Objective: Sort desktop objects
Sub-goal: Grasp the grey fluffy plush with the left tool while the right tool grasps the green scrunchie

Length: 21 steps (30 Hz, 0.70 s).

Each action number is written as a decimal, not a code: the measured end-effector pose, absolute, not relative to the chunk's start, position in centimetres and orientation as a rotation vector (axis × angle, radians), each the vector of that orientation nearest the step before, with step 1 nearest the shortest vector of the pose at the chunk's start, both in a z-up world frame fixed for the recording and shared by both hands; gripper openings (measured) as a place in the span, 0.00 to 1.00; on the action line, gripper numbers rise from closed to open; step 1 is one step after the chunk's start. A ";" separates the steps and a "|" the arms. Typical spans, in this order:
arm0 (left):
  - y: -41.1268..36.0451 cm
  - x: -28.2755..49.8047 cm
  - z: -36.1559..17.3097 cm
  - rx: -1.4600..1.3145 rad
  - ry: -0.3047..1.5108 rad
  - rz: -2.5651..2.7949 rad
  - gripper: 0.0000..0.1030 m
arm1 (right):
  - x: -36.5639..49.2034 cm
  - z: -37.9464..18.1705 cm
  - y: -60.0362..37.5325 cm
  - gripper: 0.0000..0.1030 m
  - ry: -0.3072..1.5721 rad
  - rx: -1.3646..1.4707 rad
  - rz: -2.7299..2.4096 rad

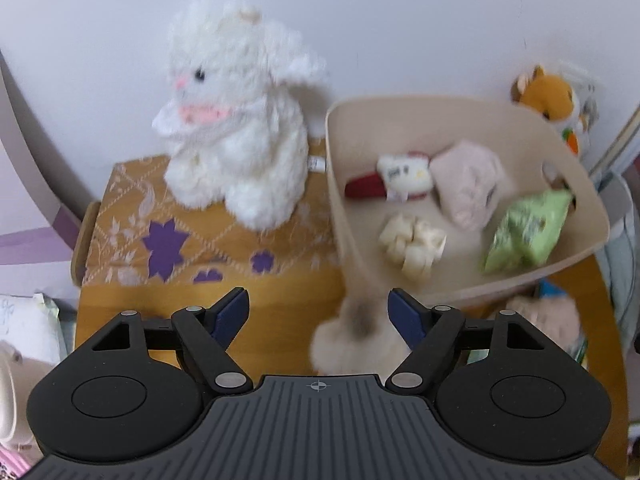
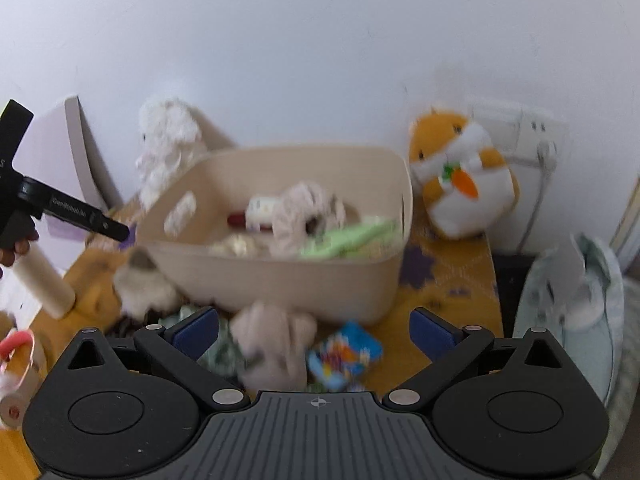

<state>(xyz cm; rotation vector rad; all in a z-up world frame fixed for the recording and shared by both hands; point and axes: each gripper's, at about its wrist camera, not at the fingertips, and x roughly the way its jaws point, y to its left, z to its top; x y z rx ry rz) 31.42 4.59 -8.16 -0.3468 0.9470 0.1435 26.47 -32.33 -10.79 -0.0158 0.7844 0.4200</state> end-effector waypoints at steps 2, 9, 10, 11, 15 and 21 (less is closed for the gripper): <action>4.3 30.7 -8.9 -0.331 0.970 0.129 0.76 | 25.5 -11.8 -32.8 1.00 0.814 -0.011 0.415; 2.5 29.8 -10.9 -0.288 1.010 0.102 0.76 | 23.1 -13.1 -32.2 1.00 0.813 -0.076 0.449; 2.2 29.8 -11.1 -0.288 1.011 0.102 0.76 | 22.9 -13.0 -31.7 1.00 0.801 -0.093 0.464; 2.1 29.9 -11.3 -0.288 1.010 0.101 0.76 | 22.8 -12.9 -31.1 1.00 0.788 -0.112 0.483; 1.2 30.1 -11.7 -0.282 1.005 0.106 0.76 | 22.8 -12.4 -29.0 1.00 0.757 -0.131 0.527; 0.8 31.1 -12.9 -0.279 1.022 0.125 0.76 | 23.4 -12.5 -25.7 0.89 0.762 -0.090 0.555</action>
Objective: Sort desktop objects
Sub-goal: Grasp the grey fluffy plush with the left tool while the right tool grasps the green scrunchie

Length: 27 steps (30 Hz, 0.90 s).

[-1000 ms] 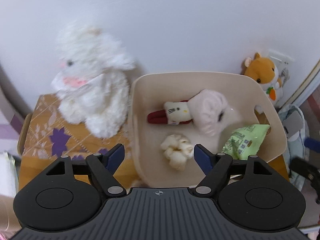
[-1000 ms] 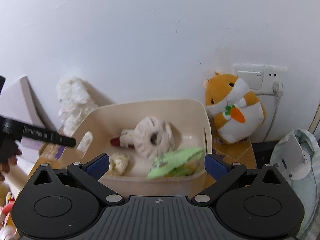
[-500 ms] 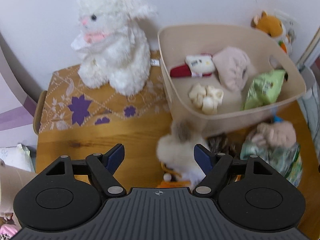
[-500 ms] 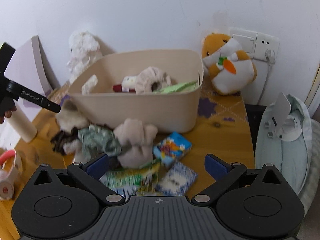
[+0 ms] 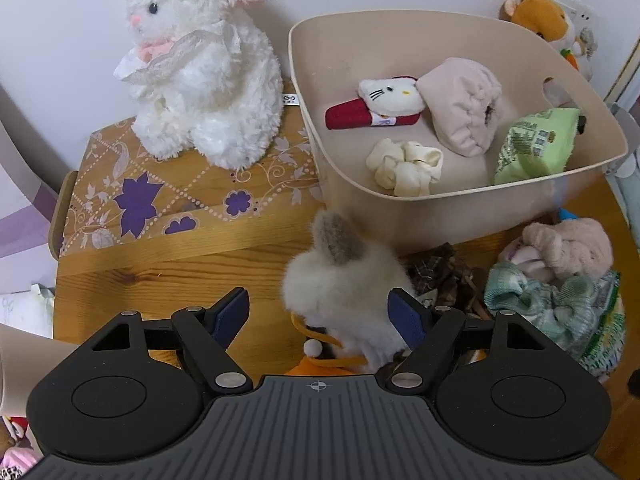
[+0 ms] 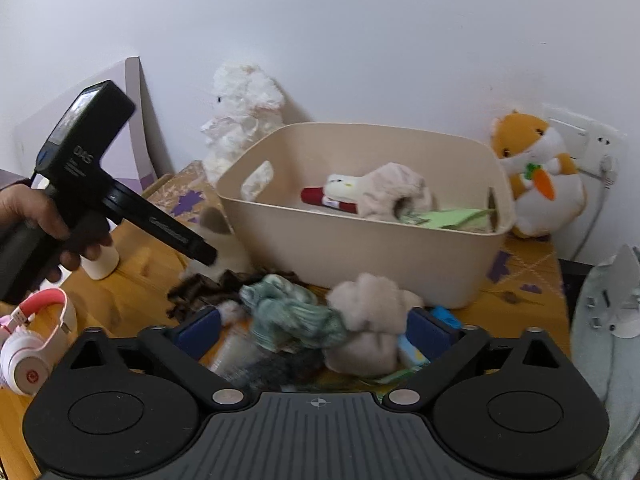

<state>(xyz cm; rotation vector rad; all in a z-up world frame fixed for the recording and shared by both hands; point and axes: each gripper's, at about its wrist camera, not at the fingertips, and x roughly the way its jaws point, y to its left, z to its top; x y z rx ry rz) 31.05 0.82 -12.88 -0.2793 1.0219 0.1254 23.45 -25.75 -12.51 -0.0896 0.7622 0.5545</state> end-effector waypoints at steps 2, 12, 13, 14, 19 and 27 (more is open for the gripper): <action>1.0 31.4 -13.3 -0.297 1.037 0.132 0.76 | 23.8 -12.9 -24.7 0.79 0.796 -0.082 0.565; 0.8 32.5 -14.5 -0.393 1.080 0.103 0.47 | 25.3 -15.2 -22.5 0.61 0.902 -0.026 0.490; 0.8 32.5 -14.6 -0.410 1.087 0.101 0.42 | 25.5 -15.4 -22.6 0.53 0.910 -0.017 0.468; 0.9 32.6 -14.7 -0.434 1.091 0.095 0.32 | 25.7 -15.6 -22.7 0.47 0.917 -0.006 0.451; 1.0 32.2 -14.7 -0.471 1.077 0.068 0.15 | 26.0 -16.3 -24.0 0.24 0.941 0.108 0.465; 1.6 30.7 -14.1 -0.482 1.046 0.093 0.13 | 25.6 -15.9 -24.3 0.12 0.921 0.100 0.502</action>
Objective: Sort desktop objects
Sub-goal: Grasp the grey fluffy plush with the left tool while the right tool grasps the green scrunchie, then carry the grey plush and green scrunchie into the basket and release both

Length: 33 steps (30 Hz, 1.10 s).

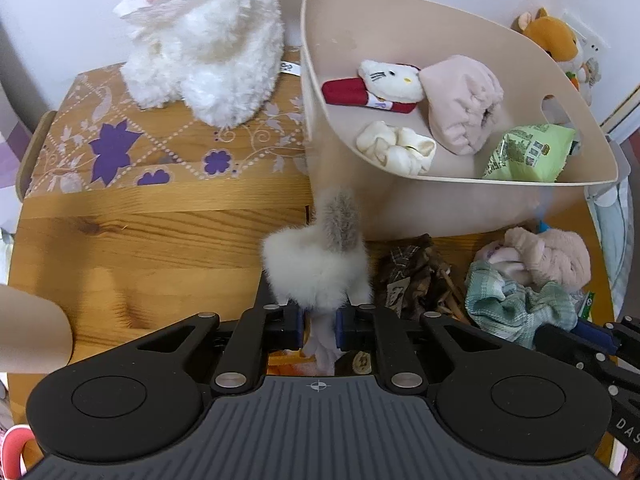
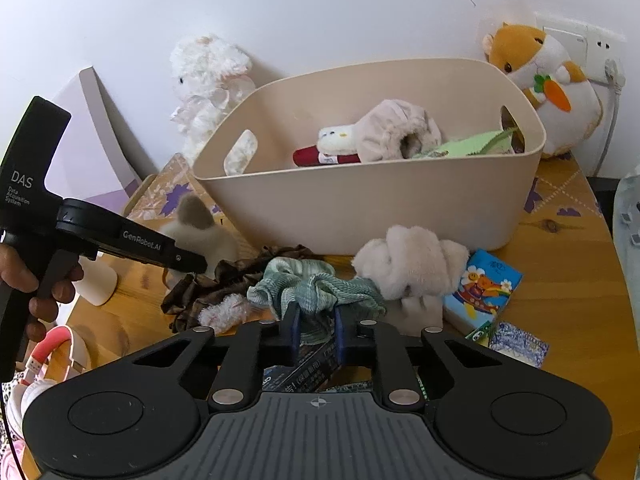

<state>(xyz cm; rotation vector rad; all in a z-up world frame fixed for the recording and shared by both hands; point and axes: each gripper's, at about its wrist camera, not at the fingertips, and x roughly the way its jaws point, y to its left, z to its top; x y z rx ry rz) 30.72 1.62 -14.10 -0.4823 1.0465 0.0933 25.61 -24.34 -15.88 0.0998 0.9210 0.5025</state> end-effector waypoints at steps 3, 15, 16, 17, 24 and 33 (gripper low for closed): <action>1.8 30.1 -13.8 -0.485 1.038 0.099 0.13 | 25.5 -15.6 -24.3 0.12 0.910 0.092 0.513; 2.4 28.0 -11.8 -0.495 0.974 0.092 0.13 | 24.5 -13.3 -24.9 0.11 0.853 0.075 0.536; 2.5 27.8 -11.6 -0.497 0.968 0.087 0.13 | 24.4 -13.0 -25.0 0.11 0.849 0.078 0.541; 2.6 27.5 -11.4 -0.495 0.960 0.080 0.13 | 24.3 -12.6 -25.3 0.11 0.843 0.083 0.548; 3.7 26.0 -9.4 -0.467 0.920 0.054 0.13 | 24.0 -10.1 -26.5 0.11 0.801 0.074 0.570; 5.7 25.8 -6.2 -0.456 0.845 0.061 0.13 | 25.2 -7.5 -27.9 0.11 0.731 0.080 0.557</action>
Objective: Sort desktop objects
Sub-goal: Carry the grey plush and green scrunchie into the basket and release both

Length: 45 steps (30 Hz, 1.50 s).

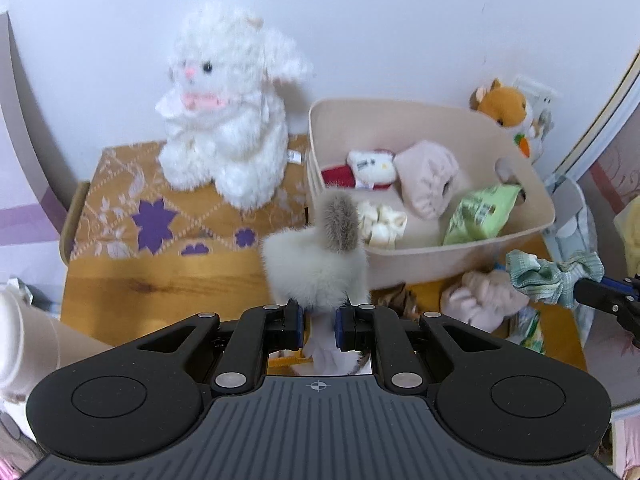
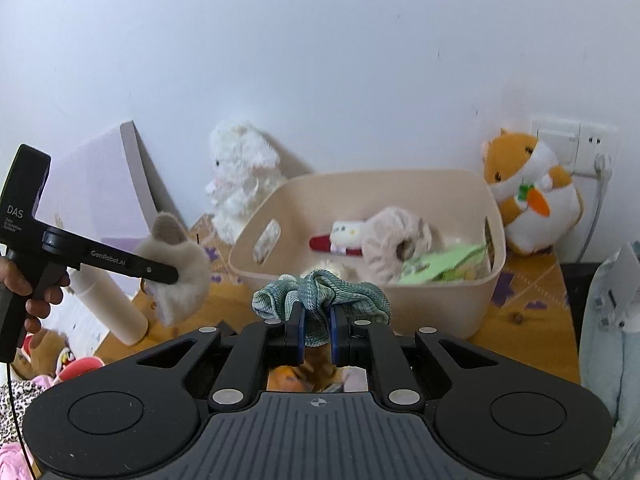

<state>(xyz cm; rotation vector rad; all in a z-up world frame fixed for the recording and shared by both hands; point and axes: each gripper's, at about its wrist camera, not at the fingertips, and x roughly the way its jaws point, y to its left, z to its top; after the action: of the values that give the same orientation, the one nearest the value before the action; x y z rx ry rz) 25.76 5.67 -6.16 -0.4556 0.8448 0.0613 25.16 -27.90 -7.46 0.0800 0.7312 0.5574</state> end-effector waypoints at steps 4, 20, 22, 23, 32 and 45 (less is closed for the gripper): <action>5.9 26.2 -4.8 -0.446 0.815 0.057 0.13 | 26.2 -6.4 -28.3 0.11 0.701 0.074 0.547; 5.2 32.9 -1.2 -0.440 0.733 0.076 0.13 | 33.0 -4.5 -29.3 0.11 0.639 0.064 0.457; 4.6 33.9 -1.4 -0.440 0.740 0.078 0.13 | 34.1 -4.7 -29.0 0.11 0.639 0.054 0.445; 4.3 34.5 -1.6 -0.438 0.746 0.078 0.13 | 34.5 -4.9 -28.9 0.11 0.642 0.052 0.441; 0.7 38.6 -3.7 -0.384 0.831 0.045 0.13 | 38.0 -7.9 -27.2 0.11 0.710 -0.007 0.401; -0.2 37.9 -5.0 -0.399 0.823 0.097 0.76 | 36.3 -10.1 -27.4 0.76 0.769 -0.049 0.418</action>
<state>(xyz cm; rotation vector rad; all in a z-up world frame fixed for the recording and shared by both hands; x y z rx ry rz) 37.89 -0.16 -5.04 -0.3985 0.8227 0.0968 36.27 -27.43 -10.07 -0.0487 0.7692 0.4176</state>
